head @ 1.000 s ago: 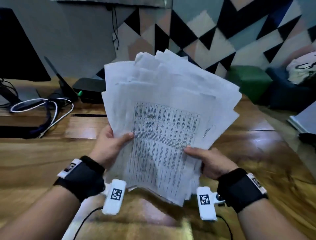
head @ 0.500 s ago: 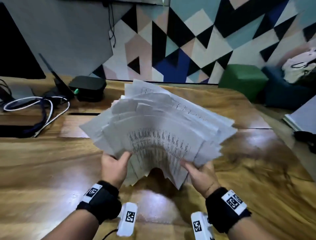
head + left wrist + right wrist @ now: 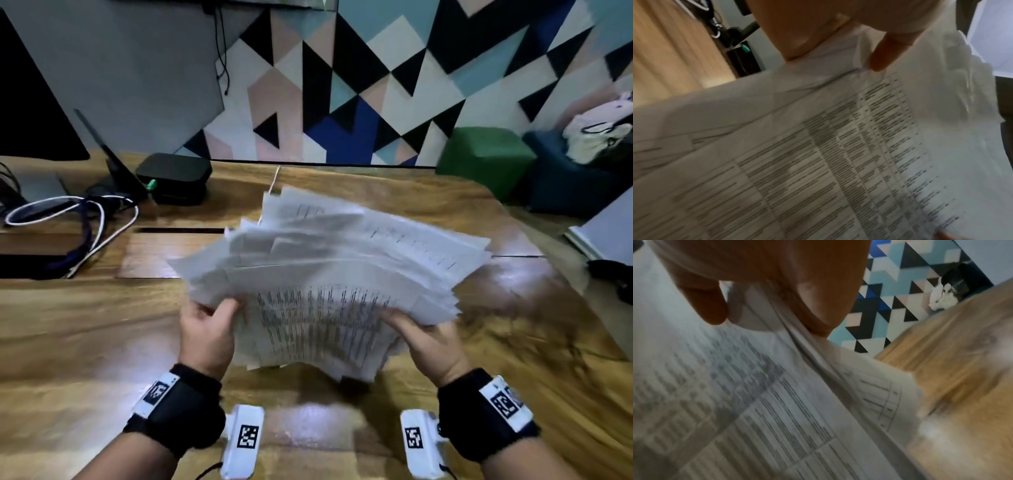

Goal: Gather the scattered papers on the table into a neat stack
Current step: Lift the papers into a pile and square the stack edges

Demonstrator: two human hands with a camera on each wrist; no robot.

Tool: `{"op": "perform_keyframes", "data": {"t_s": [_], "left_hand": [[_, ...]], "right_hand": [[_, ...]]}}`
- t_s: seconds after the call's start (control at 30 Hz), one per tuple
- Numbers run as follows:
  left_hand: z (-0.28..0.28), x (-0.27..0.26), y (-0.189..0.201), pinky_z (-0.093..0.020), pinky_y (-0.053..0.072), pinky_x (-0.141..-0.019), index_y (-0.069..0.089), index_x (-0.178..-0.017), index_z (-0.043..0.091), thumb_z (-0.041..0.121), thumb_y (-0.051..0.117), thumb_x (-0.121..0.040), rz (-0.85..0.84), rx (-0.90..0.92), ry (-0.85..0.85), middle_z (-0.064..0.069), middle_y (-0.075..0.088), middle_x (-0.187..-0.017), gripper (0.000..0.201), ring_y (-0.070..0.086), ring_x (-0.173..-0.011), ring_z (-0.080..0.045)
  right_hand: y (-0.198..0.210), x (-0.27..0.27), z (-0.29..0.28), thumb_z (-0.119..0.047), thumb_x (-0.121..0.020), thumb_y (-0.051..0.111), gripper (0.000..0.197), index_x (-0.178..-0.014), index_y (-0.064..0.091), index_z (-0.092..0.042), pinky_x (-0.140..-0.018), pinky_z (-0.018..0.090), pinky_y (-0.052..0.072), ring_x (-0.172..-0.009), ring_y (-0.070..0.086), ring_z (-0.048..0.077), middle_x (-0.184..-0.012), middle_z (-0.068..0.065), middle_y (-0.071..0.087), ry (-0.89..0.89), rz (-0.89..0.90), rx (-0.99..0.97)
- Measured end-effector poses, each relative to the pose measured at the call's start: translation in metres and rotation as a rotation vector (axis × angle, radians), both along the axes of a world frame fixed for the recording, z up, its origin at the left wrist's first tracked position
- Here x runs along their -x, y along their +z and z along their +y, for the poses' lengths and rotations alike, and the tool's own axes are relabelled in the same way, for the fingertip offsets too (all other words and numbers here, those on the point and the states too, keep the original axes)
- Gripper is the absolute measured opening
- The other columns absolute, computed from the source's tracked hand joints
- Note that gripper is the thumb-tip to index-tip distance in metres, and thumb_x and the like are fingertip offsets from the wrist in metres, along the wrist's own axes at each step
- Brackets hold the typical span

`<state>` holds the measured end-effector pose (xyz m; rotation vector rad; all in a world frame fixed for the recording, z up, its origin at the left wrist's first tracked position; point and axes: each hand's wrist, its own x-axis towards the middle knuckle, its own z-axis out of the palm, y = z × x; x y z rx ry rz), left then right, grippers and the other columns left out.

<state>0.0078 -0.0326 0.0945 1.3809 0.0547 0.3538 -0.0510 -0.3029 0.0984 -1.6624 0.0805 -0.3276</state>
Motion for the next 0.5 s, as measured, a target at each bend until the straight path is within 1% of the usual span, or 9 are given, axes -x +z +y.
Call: {"op": "perform_keyframes", "data": {"t_s": [0.03,0.07,0.1,0.17,0.23,0.27,0.33,0.43,0.5], "left_hand": [[-0.003,0.001,0.001,-0.009,0.05,-0.055,0.059,-0.083,0.009,-0.01,0.058,-0.075,0.011,0.019,0.013,0.017,0.071,-0.06,0.021,0.061,-0.056,0.007],[-0.006,0.001,0.0,-0.01,0.05,-0.056,0.06,-0.083,0.012,-0.007,0.057,-0.073,0.018,0.025,0.01,0.018,0.071,-0.061,0.022,0.062,-0.058,0.007],[-0.009,-0.002,0.0,-0.01,0.051,-0.058,0.061,-0.083,0.013,-0.009,0.058,-0.075,0.033,0.027,0.014,0.019,0.071,-0.062,0.024,0.062,-0.059,0.008],[-0.011,-0.005,0.005,-0.011,0.053,-0.063,0.062,-0.083,0.013,-0.021,0.053,-0.082,0.04,0.004,0.02,0.019,0.073,-0.065,0.035,0.064,-0.063,0.007],[-0.009,-0.007,0.013,-0.012,0.053,-0.068,0.061,-0.086,0.013,-0.024,0.049,-0.083,-0.013,-0.009,0.018,0.018,0.074,-0.069,0.039,0.065,-0.067,0.006],[-0.007,-0.008,0.018,-0.012,0.053,-0.068,0.059,-0.086,0.014,-0.024,0.05,-0.083,-0.048,-0.005,0.016,0.018,0.074,-0.07,0.039,0.065,-0.068,0.006],[0.004,-0.01,0.027,-0.012,0.052,-0.069,0.055,-0.088,0.016,-0.018,0.056,-0.079,-0.119,0.037,0.015,0.017,0.073,-0.072,0.035,0.065,-0.07,0.005],[0.011,-0.008,0.027,-0.015,0.054,-0.07,0.056,-0.092,0.017,-0.004,0.062,-0.067,-0.102,0.035,-0.049,0.014,0.074,-0.076,0.034,0.066,-0.074,0.001],[0.005,-0.004,0.017,-0.012,0.053,-0.065,0.057,-0.09,0.017,-0.018,0.058,-0.076,-0.022,-0.026,-0.068,0.016,0.074,-0.072,0.038,0.066,-0.069,0.005]], "right_hand": [[-0.004,0.0,0.003,0.004,-0.077,0.075,0.039,-0.077,0.078,-0.035,-0.08,0.012,0.052,-0.084,0.069,-0.006,-0.08,-0.022,0.075,-0.026,0.001,0.039],[-0.007,-0.002,0.008,0.007,-0.075,0.071,0.044,-0.073,0.078,-0.036,-0.08,0.008,0.05,-0.083,0.067,-0.009,-0.077,-0.026,0.074,-0.061,0.006,0.068],[-0.007,-0.006,0.011,0.002,-0.073,0.069,0.036,-0.072,0.077,-0.032,-0.082,0.008,0.048,-0.083,0.067,-0.01,-0.076,-0.028,0.073,-0.089,0.008,0.078],[-0.006,-0.013,0.015,-0.009,-0.07,0.066,0.019,-0.082,0.075,-0.02,-0.089,0.016,0.049,-0.089,0.069,-0.003,-0.078,-0.03,0.072,-0.141,-0.007,0.039],[0.007,-0.014,0.018,-0.004,-0.073,0.072,0.018,-0.085,0.073,-0.017,-0.094,0.026,0.051,-0.093,0.07,0.007,-0.079,-0.028,0.073,-0.168,-0.052,0.026],[0.015,-0.014,0.014,0.005,-0.075,0.074,0.024,-0.084,0.073,-0.018,-0.091,0.026,0.053,-0.088,0.07,0.005,-0.078,-0.025,0.074,-0.165,-0.082,0.01],[0.029,-0.015,0.006,0.015,-0.077,0.07,0.03,-0.08,0.071,-0.015,-0.077,0.017,0.055,-0.076,0.069,-0.002,-0.074,-0.02,0.074,-0.119,-0.131,-0.05],[0.026,-0.016,-0.001,0.011,-0.072,0.07,0.01,-0.077,0.07,0.002,-0.069,0.012,0.052,-0.07,0.068,0.001,-0.069,-0.011,0.074,-0.054,-0.117,-0.082],[0.013,-0.019,0.007,0.021,-0.074,0.062,0.016,-0.08,0.067,0.007,-0.066,0.011,0.051,-0.064,0.067,-0.001,-0.065,-0.011,0.073,-0.065,-0.04,-0.069]]}}
